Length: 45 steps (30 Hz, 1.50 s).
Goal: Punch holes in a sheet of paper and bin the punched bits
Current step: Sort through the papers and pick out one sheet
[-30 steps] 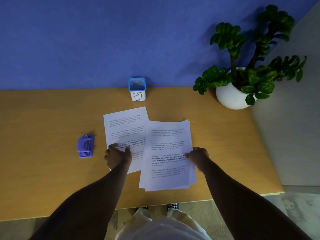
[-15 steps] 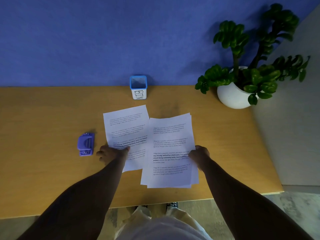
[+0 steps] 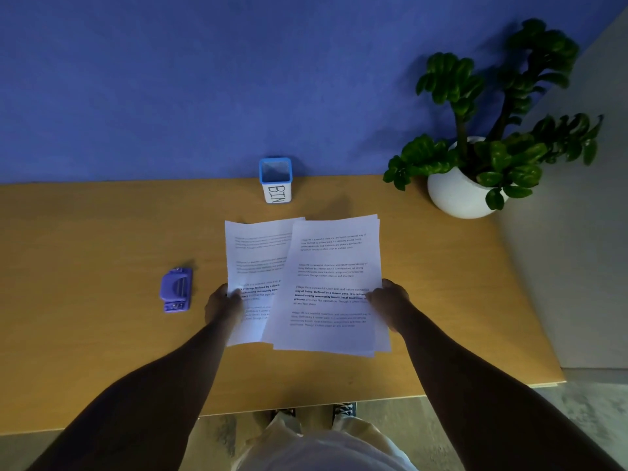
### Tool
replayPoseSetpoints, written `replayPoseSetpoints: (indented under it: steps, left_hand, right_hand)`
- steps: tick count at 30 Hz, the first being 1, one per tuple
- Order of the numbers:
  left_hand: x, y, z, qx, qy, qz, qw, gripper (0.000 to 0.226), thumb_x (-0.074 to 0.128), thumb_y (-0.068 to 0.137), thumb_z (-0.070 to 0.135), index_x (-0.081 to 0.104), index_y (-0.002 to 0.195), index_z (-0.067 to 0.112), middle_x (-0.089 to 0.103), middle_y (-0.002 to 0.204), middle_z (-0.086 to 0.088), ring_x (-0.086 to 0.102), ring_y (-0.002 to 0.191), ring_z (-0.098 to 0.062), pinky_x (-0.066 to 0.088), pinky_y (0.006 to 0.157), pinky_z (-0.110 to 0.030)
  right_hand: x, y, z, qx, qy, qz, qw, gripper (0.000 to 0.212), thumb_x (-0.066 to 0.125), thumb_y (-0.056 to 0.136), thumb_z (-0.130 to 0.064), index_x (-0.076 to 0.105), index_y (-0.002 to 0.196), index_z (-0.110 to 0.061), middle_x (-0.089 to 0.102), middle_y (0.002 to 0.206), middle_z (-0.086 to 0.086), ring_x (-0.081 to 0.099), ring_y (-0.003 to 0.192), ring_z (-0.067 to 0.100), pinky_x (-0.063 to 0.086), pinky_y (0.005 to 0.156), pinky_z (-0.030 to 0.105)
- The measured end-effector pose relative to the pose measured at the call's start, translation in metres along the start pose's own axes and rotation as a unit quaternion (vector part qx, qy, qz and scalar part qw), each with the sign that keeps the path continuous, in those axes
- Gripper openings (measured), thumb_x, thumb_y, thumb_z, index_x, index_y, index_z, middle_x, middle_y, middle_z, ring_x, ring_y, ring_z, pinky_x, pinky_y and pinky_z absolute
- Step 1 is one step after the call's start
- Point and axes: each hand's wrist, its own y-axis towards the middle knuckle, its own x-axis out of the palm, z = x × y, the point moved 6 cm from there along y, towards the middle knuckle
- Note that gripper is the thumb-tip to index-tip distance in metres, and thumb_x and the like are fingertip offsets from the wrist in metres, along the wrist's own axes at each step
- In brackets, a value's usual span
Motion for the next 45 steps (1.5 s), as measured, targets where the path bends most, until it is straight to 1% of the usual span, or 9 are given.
replayPoseSetpoints:
  steps: [5, 10, 15, 23, 29, 33, 35, 39, 45]
  left_hand:
    - [-0.001, -0.002, -0.001, 0.007, -0.079, -0.035, 0.996, 0.029, 0.055, 0.096, 0.026, 0.067, 0.12, 0.015, 0.069, 0.114, -0.01, 0.064, 0.1, -0.03, 0.049, 0.081, -0.034]
    - [0.007, -0.011, 0.005, 0.015, -0.146, -0.091, 0.985, 0.025, 0.058, 0.097, 0.02, 0.067, 0.12, 0.015, 0.07, 0.115, -0.007, 0.066, 0.095, -0.024, 0.051, 0.083, -0.033]
    - [0.018, -0.027, 0.02, 0.034, -0.157, -0.18, 0.97, 0.024, 0.059, 0.098, 0.029, 0.068, 0.118, 0.019, 0.072, 0.108, -0.003, 0.069, 0.09, -0.02, 0.055, 0.073, -0.032]
    - [0.026, -0.041, 0.031, 0.043, -0.131, -0.273, 0.952, 0.035, 0.047, 0.096, 0.011, 0.075, 0.108, 0.029, 0.075, 0.11, -0.004, 0.073, 0.096, -0.029, 0.057, 0.089, -0.051]
    - [0.03, -0.054, 0.046, 0.057, -0.124, -0.329, 0.934, 0.028, 0.05, 0.099, 0.035, 0.071, 0.117, 0.033, 0.075, 0.113, 0.002, 0.068, 0.111, -0.028, 0.049, 0.095, -0.039]
    - [0.033, -0.046, 0.05, -0.008, -0.209, -0.323, 0.923, 0.059, 0.041, 0.09, 0.071, 0.066, 0.124, 0.031, 0.07, 0.123, 0.001, 0.063, 0.118, -0.022, 0.042, 0.108, -0.044]
    - [0.035, -0.045, 0.058, 0.004, -0.207, -0.34, 0.917, 0.066, 0.053, 0.08, 0.076, 0.064, 0.127, 0.032, 0.066, 0.131, 0.004, 0.057, 0.126, -0.021, 0.035, 0.112, -0.047]
    - [0.034, -0.053, 0.08, 0.055, -0.191, -0.341, 0.919, 0.056, 0.075, 0.078, 0.054, 0.066, 0.123, 0.022, 0.072, 0.121, 0.002, 0.063, 0.119, -0.024, 0.037, 0.112, -0.051]
    - [0.026, -0.055, 0.098, 0.101, -0.226, -0.262, 0.933, 0.034, 0.074, 0.087, 0.025, 0.069, 0.118, 0.013, 0.075, 0.111, -0.003, 0.071, 0.102, -0.022, 0.053, 0.098, -0.047]
  right_hand:
    - [0.007, -0.003, -0.007, 0.002, 0.057, -0.028, 0.998, 0.019, 0.058, 0.089, -0.008, 0.059, 0.103, -0.021, 0.06, 0.09, 0.0, 0.057, 0.082, 0.022, 0.047, 0.068, 0.029]
    - [0.016, -0.001, -0.011, 0.005, 0.104, -0.043, 0.994, 0.026, 0.06, 0.088, -0.006, 0.061, 0.112, -0.018, 0.063, 0.105, 0.006, 0.06, 0.093, 0.026, 0.05, 0.088, 0.038]
    - [0.018, -0.003, -0.013, -0.003, 0.117, -0.053, 0.992, 0.026, 0.058, 0.09, -0.005, 0.06, 0.111, -0.019, 0.064, 0.111, 0.008, 0.062, 0.1, 0.027, 0.05, 0.093, 0.042]
    - [0.017, -0.007, -0.005, 0.013, 0.131, -0.097, 0.987, 0.034, 0.058, 0.085, 0.001, 0.064, 0.116, -0.011, 0.067, 0.117, 0.018, 0.063, 0.11, 0.038, 0.049, 0.097, 0.055]
    - [0.009, -0.011, -0.009, -0.032, 0.109, -0.086, 0.99, 0.028, 0.054, 0.087, -0.001, 0.065, 0.103, -0.021, 0.069, 0.109, 0.007, 0.066, 0.101, 0.03, 0.054, 0.092, 0.049]
    - [0.007, -0.014, -0.016, -0.055, 0.087, -0.068, 0.992, 0.032, 0.052, 0.086, -0.002, 0.063, 0.107, -0.024, 0.068, 0.108, 0.003, 0.065, 0.098, 0.026, 0.056, 0.087, 0.041]
    - [0.009, -0.015, -0.02, -0.063, 0.089, -0.068, 0.992, 0.033, 0.052, 0.087, -0.002, 0.062, 0.11, -0.023, 0.067, 0.109, 0.003, 0.064, 0.098, 0.025, 0.056, 0.086, 0.04]
    - [0.016, -0.019, -0.033, -0.076, 0.106, -0.074, 0.989, 0.032, 0.053, 0.087, -0.004, 0.061, 0.113, -0.02, 0.067, 0.111, 0.005, 0.064, 0.099, 0.027, 0.055, 0.087, 0.041]
    - [0.022, -0.025, -0.058, -0.123, 0.116, -0.092, 0.981, 0.031, 0.06, 0.087, -0.009, 0.061, 0.118, -0.015, 0.068, 0.113, 0.004, 0.065, 0.102, 0.026, 0.055, 0.089, 0.042]
